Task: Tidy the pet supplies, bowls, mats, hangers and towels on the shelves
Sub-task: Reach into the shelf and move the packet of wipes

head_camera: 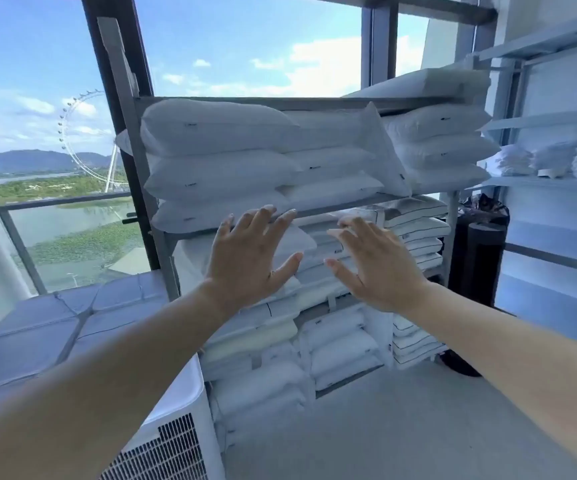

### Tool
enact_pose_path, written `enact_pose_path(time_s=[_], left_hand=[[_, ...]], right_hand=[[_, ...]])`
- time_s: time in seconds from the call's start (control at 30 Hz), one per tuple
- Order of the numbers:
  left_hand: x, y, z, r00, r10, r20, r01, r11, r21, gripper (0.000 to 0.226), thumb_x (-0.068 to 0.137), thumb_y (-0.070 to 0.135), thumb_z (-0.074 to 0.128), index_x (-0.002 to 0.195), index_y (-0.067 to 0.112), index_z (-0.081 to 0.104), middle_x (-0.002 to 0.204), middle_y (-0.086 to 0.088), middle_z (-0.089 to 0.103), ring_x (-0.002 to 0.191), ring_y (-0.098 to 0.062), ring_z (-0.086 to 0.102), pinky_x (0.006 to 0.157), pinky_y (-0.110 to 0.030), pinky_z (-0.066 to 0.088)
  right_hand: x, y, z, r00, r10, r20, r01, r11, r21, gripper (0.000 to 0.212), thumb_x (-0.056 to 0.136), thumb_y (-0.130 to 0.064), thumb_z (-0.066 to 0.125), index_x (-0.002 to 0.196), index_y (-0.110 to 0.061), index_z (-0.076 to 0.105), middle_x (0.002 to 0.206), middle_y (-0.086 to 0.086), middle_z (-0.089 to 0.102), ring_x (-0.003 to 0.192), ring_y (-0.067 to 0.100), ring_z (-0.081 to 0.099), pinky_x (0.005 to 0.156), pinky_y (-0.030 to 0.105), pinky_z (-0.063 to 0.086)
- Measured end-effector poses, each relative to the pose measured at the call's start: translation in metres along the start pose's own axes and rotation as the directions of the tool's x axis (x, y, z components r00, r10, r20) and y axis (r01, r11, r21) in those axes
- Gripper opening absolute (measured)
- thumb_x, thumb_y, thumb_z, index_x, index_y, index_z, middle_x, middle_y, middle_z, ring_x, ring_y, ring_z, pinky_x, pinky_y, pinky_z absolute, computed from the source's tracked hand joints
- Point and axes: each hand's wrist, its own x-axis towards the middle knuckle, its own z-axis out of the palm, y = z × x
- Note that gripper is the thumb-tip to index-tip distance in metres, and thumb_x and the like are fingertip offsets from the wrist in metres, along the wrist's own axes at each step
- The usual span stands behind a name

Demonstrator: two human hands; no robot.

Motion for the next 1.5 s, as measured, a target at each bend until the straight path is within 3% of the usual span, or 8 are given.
enact_pose_path(time_s=[0.3, 0.53, 0.7, 0.83, 0.93, 1.13, 1.37, 1.5], left_hand=[[0.031, 0.015, 0.091, 0.996, 0.039, -0.075, -0.051, 0.984, -0.170, 0.064, 0.085, 0.055, 0.031, 0.134, 0.016, 0.045, 0.123, -0.005, 0.057, 0.104, -0.029, 0.057, 0.089, -0.042, 0.044], [0.073, 0.013, 0.164, 0.989, 0.143, 0.034, -0.133, 0.968, -0.212, 0.063, 0.084, 0.056, 0.032, 0.134, 0.020, 0.042, 0.124, -0.004, 0.055, 0.104, -0.027, 0.057, 0.091, -0.043, 0.043], [0.103, 0.006, 0.206, 0.983, 0.176, 0.049, -0.153, 0.941, -0.300, 0.062, 0.082, 0.052, 0.039, 0.133, 0.017, 0.045, 0.121, -0.006, 0.057, 0.101, -0.027, 0.058, 0.087, -0.039, 0.045], [0.123, 0.016, 0.243, 0.967, 0.235, 0.095, -0.184, 0.909, -0.373, 0.061, 0.082, 0.053, 0.036, 0.129, 0.017, 0.050, 0.120, -0.004, 0.058, 0.101, -0.027, 0.059, 0.085, -0.037, 0.045], [0.138, 0.030, 0.270, 0.940, 0.318, 0.125, -0.243, 0.879, -0.411, 0.060, 0.082, 0.054, 0.034, 0.125, 0.017, 0.055, 0.117, -0.005, 0.059, 0.095, -0.028, 0.061, 0.082, -0.038, 0.046], [0.177, 0.069, 0.316, 0.920, 0.374, 0.119, -0.271, 0.826, -0.495, 0.052, 0.081, 0.051, 0.040, 0.114, 0.018, 0.062, 0.114, -0.004, 0.060, 0.098, -0.025, 0.060, 0.082, -0.037, 0.046], [0.224, 0.153, 0.374, 0.899, 0.417, 0.136, -0.267, 0.767, -0.583, 0.055, 0.083, 0.054, 0.033, 0.115, 0.019, 0.061, 0.115, 0.000, 0.060, 0.098, -0.022, 0.059, 0.083, -0.035, 0.044], [0.271, 0.218, 0.412, 0.869, 0.472, 0.149, -0.294, 0.733, -0.613, 0.042, 0.087, 0.047, 0.048, 0.120, 0.022, 0.057, 0.118, 0.003, 0.057, 0.105, -0.020, 0.056, 0.087, -0.035, 0.044]], right_hand=[[-0.003, 0.045, 0.058, 0.998, 0.049, 0.049, -0.048, 0.999, -0.012, 0.047, 0.093, -0.043, 0.040, 0.124, -0.010, 0.053, 0.125, 0.005, 0.050, 0.114, 0.023, 0.051, 0.089, 0.043, 0.044], [0.021, 0.082, 0.120, 0.985, 0.109, 0.135, -0.111, 0.994, 0.008, 0.048, 0.093, -0.046, 0.041, 0.129, -0.015, 0.049, 0.132, 0.004, 0.045, 0.118, 0.021, 0.047, 0.091, 0.041, 0.044], [0.036, 0.103, 0.155, 0.968, 0.221, 0.120, -0.231, 0.970, 0.076, 0.046, 0.092, -0.045, 0.045, 0.127, -0.014, 0.052, 0.128, 0.004, 0.049, 0.110, 0.021, 0.053, 0.085, 0.036, 0.045], [0.033, 0.120, 0.176, 0.949, 0.293, 0.112, -0.304, 0.948, 0.095, 0.054, 0.089, -0.049, 0.036, 0.122, -0.012, 0.057, 0.122, 0.004, 0.055, 0.105, 0.018, 0.055, 0.084, 0.031, 0.045], [0.026, 0.136, 0.188, 0.927, 0.361, 0.106, -0.372, 0.921, 0.116, 0.045, 0.088, -0.043, 0.048, 0.117, -0.012, 0.062, 0.117, 0.002, 0.058, 0.105, 0.017, 0.056, 0.086, 0.033, 0.047], [0.015, 0.183, 0.200, 0.884, 0.453, 0.115, -0.461, 0.886, 0.047, 0.035, 0.086, -0.035, 0.059, 0.111, -0.012, 0.065, 0.108, 0.003, 0.063, 0.098, 0.020, 0.059, 0.081, 0.034, 0.049], [-0.004, 0.271, 0.223, 0.801, 0.552, 0.233, -0.552, 0.831, -0.071, 0.041, 0.089, -0.045, 0.051, 0.119, -0.018, 0.058, 0.113, -0.005, 0.058, 0.101, 0.016, 0.054, 0.085, 0.031, 0.045], [-0.021, 0.342, 0.231, 0.758, 0.613, 0.225, -0.602, 0.789, -0.122, 0.043, 0.089, -0.046, 0.049, 0.120, -0.018, 0.057, 0.113, -0.003, 0.057, 0.100, 0.018, 0.055, 0.084, 0.034, 0.047]])
